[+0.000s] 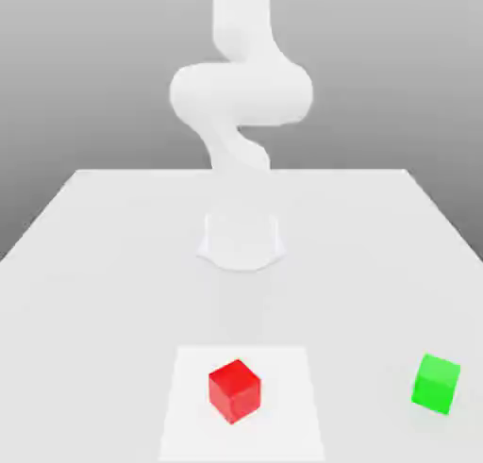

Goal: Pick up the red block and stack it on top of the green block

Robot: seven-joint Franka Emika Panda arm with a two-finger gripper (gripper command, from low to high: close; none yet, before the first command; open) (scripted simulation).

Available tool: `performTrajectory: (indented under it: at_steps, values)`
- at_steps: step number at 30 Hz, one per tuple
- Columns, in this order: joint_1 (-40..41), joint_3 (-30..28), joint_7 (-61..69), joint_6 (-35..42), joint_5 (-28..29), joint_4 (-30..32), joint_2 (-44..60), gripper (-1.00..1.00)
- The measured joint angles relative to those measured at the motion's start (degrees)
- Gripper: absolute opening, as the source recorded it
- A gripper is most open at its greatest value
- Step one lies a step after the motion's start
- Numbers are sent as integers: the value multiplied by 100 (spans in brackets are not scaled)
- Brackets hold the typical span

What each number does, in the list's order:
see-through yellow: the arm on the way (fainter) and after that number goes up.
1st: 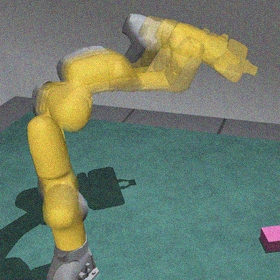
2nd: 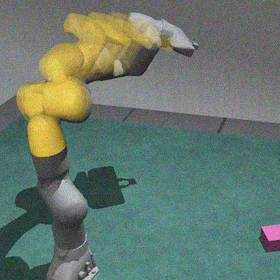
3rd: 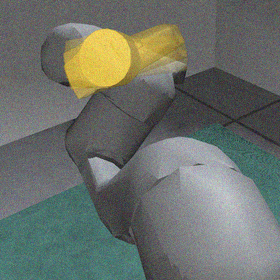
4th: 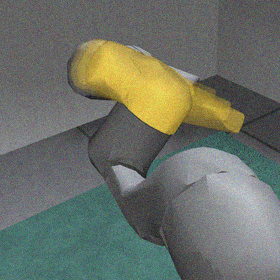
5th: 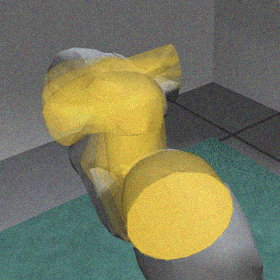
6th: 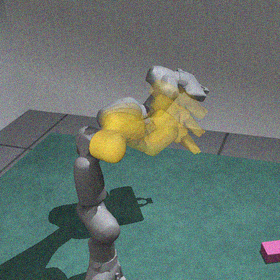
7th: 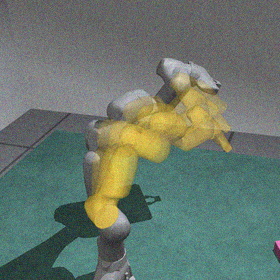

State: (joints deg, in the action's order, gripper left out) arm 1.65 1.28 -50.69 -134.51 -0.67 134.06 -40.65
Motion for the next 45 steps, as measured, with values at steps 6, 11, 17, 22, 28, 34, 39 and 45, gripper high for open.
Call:
performTrajectory:
  at_steps: [6, 11, 17, 22, 28, 34, 39, 45]
  values:
    - [383, 343, -1251, -667, -94, 559, 1279, 0]
    - [635, 588, -2338, -1210, -65, 1011, 2315, 0]
    - [864, 786, -3727, -1860, 87, 1555, 3567, 0]
    - [834, 693, -4757, -2462, 304, 1896, 4613, 0]
    - [611, 384, -5130, -3304, 705, 1782, 5642, -100]
    - [600, 369, -5150, -3353, 728, 1776, 5687, -100]
    - [727, 583, -4863, -2601, 340, 1913, 4795, -100]
    - [-40, 1257, -4206, -2007, 365, 1555, 4594, -100]
